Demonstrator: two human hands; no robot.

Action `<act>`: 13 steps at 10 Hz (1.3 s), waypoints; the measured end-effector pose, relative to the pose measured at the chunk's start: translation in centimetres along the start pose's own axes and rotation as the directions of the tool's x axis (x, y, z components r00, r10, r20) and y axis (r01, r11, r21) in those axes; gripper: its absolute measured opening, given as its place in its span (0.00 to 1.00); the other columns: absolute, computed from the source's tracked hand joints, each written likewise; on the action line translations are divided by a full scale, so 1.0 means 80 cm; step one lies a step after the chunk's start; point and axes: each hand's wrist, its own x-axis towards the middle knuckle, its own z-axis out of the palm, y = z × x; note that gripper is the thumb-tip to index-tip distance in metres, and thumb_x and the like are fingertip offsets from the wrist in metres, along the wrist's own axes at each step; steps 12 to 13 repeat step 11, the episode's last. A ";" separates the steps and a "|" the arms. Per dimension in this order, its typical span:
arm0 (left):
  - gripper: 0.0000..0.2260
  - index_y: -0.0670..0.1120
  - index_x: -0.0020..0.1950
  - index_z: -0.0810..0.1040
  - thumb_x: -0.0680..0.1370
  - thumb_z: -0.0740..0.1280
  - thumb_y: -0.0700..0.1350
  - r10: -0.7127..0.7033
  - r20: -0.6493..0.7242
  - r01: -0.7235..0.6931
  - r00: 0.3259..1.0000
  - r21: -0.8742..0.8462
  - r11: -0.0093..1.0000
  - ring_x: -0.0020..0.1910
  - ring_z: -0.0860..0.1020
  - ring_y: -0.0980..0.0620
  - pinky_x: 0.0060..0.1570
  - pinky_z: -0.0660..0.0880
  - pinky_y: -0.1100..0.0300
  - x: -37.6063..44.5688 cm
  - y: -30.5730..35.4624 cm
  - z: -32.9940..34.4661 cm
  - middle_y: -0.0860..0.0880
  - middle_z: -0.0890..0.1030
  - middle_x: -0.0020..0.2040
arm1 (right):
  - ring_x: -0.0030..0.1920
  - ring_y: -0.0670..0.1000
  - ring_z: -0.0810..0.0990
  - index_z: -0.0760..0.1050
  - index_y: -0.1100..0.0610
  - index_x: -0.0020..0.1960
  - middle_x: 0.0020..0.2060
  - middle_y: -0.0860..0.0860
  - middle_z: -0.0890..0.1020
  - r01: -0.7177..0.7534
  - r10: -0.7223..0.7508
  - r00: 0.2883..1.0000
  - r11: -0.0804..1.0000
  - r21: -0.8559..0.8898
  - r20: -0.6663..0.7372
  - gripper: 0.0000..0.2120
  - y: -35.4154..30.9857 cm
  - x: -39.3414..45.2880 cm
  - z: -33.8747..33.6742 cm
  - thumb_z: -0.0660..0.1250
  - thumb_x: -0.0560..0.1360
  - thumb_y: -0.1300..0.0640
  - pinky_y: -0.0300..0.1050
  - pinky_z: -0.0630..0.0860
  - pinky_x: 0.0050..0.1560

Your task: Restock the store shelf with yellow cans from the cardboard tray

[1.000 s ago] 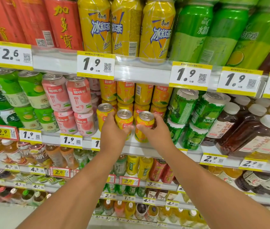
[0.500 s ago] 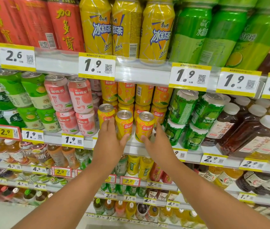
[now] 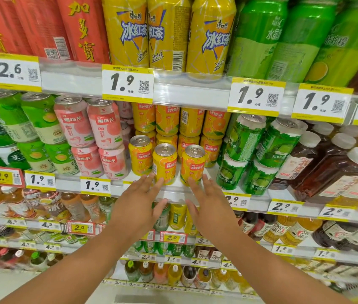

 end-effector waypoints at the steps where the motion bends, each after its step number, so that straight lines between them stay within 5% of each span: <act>1: 0.30 0.53 0.77 0.67 0.80 0.47 0.63 -0.026 0.014 0.026 1.000 0.001 1.000 0.75 0.68 0.45 0.71 0.66 0.50 0.005 0.005 -0.002 0.45 0.69 0.75 | 0.79 0.59 0.53 0.50 0.47 0.81 0.79 0.60 0.53 -0.010 0.010 1.000 1.000 0.024 -0.002 0.31 -0.004 0.006 0.007 0.54 0.82 0.41 0.52 0.53 0.78; 3: 0.28 0.52 0.73 0.73 0.78 0.51 0.62 -0.077 0.033 0.077 0.997 -0.009 0.997 0.70 0.75 0.45 0.60 0.77 0.51 0.018 0.017 0.000 0.45 0.76 0.70 | 0.79 0.59 0.53 0.48 0.46 0.81 0.80 0.59 0.52 -0.022 0.022 1.000 1.000 0.020 0.005 0.32 -0.004 0.020 0.014 0.54 0.81 0.39 0.54 0.56 0.78; 5: 0.32 0.54 0.79 0.63 0.77 0.43 0.64 -0.098 0.042 0.098 0.994 -0.013 0.995 0.77 0.64 0.46 0.66 0.71 0.51 0.031 0.026 0.006 0.45 0.66 0.78 | 0.80 0.59 0.52 0.48 0.45 0.81 0.80 0.59 0.51 -0.016 0.016 1.000 0.999 0.044 0.014 0.32 -0.001 0.031 0.014 0.55 0.81 0.40 0.53 0.56 0.78; 13: 0.32 0.53 0.81 0.54 0.80 0.50 0.66 -0.112 0.118 0.101 0.987 0.093 0.990 0.80 0.55 0.46 0.77 0.56 0.46 -0.014 0.022 -0.025 0.48 0.57 0.81 | 0.80 0.58 0.43 0.41 0.53 0.81 0.80 0.55 0.43 0.111 -0.102 0.986 0.992 -0.065 0.130 0.37 0.013 0.003 -0.014 0.52 0.81 0.38 0.53 0.48 0.79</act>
